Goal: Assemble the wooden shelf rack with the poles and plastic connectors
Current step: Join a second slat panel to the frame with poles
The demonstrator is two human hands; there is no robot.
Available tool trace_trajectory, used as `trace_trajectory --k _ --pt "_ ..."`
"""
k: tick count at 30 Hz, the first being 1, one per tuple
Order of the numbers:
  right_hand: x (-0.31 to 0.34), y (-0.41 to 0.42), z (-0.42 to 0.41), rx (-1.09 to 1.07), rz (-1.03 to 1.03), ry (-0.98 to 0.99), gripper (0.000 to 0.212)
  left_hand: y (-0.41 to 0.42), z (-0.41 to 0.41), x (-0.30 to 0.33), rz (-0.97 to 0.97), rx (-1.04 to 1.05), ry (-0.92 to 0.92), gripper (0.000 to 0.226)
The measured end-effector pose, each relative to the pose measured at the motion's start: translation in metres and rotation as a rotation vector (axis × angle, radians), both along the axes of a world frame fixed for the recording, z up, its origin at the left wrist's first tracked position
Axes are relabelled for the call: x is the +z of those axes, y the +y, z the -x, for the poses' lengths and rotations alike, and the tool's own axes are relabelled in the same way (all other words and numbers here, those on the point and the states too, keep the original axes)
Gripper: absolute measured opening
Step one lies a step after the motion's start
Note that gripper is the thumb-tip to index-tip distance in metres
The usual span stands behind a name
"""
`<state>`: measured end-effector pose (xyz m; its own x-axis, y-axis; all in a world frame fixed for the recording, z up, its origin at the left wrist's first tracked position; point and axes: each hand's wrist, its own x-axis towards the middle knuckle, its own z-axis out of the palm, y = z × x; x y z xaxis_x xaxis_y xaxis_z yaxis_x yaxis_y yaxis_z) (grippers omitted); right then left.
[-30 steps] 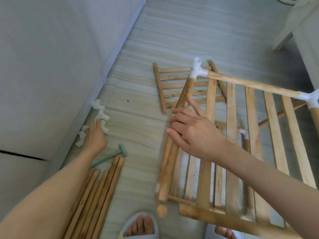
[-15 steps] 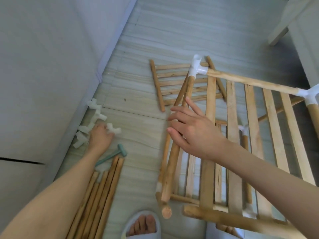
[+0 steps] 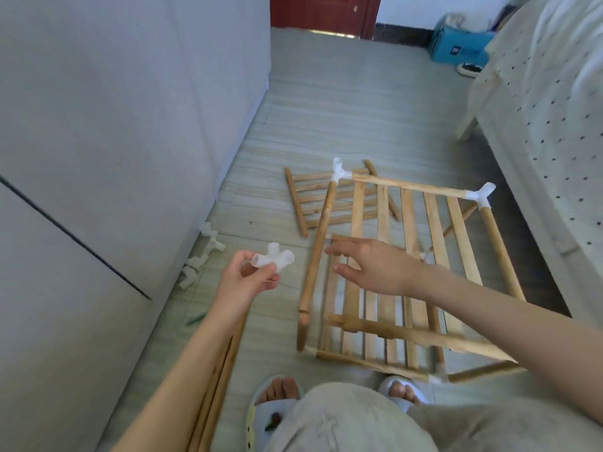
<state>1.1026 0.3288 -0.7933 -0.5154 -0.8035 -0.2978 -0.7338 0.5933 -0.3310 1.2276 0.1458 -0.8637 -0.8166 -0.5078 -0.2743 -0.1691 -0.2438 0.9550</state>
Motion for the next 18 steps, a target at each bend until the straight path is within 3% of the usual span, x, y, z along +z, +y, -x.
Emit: trace_trajectory --k 8,11,14,18 --pt "0.028 -0.013 -0.037 -0.177 0.300 -0.290 0.024 0.044 -0.016 0.052 0.102 -0.051 0.101 0.015" --pt "0.025 -0.009 -0.042 -0.262 0.379 -0.394 0.012 0.051 -0.021 0.052 0.020 -0.027 0.111 0.022" --pt "0.023 -0.003 -0.042 -0.316 0.401 -0.492 0.011 0.061 -0.023 0.050 -0.022 -0.014 0.131 0.022" --pt "0.021 -0.002 -0.041 -0.290 0.329 -0.570 0.009 0.068 -0.023 0.041 0.142 0.031 0.114 0.016"
